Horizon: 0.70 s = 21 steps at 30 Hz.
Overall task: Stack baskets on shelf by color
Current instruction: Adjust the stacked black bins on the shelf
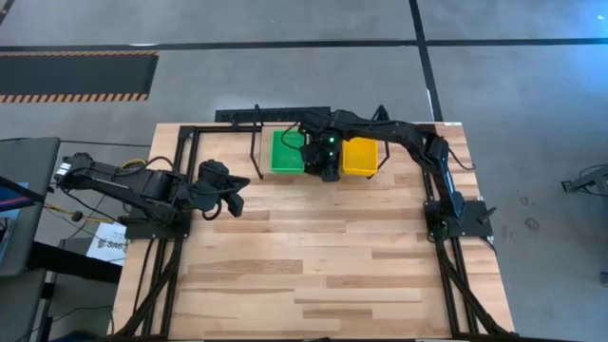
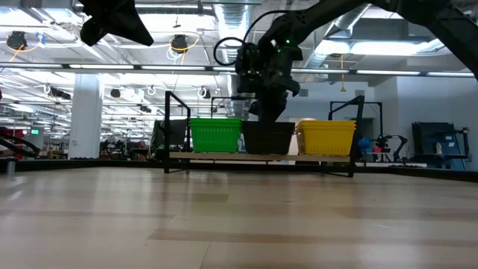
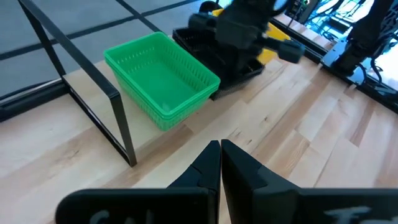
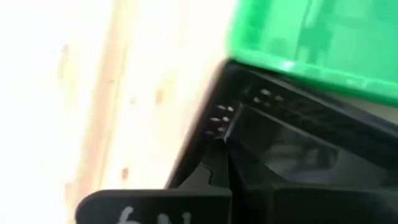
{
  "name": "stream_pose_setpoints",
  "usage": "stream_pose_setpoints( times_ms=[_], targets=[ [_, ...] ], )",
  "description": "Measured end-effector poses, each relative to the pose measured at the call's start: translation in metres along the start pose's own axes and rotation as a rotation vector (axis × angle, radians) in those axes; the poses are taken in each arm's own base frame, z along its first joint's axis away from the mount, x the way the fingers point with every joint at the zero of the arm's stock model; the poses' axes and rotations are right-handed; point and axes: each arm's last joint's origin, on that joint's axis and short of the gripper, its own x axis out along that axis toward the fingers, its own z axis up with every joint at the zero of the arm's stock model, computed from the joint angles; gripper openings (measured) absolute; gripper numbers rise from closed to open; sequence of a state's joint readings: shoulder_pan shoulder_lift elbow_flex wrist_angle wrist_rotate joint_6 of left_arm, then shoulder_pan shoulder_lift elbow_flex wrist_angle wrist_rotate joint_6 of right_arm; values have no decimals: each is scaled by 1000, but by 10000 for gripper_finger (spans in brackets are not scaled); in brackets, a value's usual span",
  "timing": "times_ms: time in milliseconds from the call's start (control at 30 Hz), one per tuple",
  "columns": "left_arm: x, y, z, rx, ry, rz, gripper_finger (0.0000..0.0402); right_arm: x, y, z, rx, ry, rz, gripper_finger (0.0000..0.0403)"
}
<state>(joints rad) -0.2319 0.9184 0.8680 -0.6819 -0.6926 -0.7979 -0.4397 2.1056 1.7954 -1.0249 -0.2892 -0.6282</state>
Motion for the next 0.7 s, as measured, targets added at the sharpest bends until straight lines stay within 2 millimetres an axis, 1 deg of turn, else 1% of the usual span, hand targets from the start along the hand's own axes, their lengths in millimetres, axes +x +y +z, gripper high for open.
stream_pose_setpoints(
  times_ms=[233, 367, 533, 633, 700],
  targets=[
    [0, 0, 0, 14, 2, 1, 0, 5, 21, 4, -19, 74, 64, 0],
    [0, 0, 0, 17, 6, -4, 0, 7, 28, 6, -33, 86, 77, 0],
    [0, 0, -1, 17, 18, -15, 0, 4, 21, 2, -24, 116, 40, 0],
    [0, -1, -1, 17, 25, -22, 0, -10, 12, 1, -6, 128, -1, 0],
    [0, -1, -1, 17, 25, -22, 0, -23, 7, 4, 9, 110, -20, 0]
  ],
)
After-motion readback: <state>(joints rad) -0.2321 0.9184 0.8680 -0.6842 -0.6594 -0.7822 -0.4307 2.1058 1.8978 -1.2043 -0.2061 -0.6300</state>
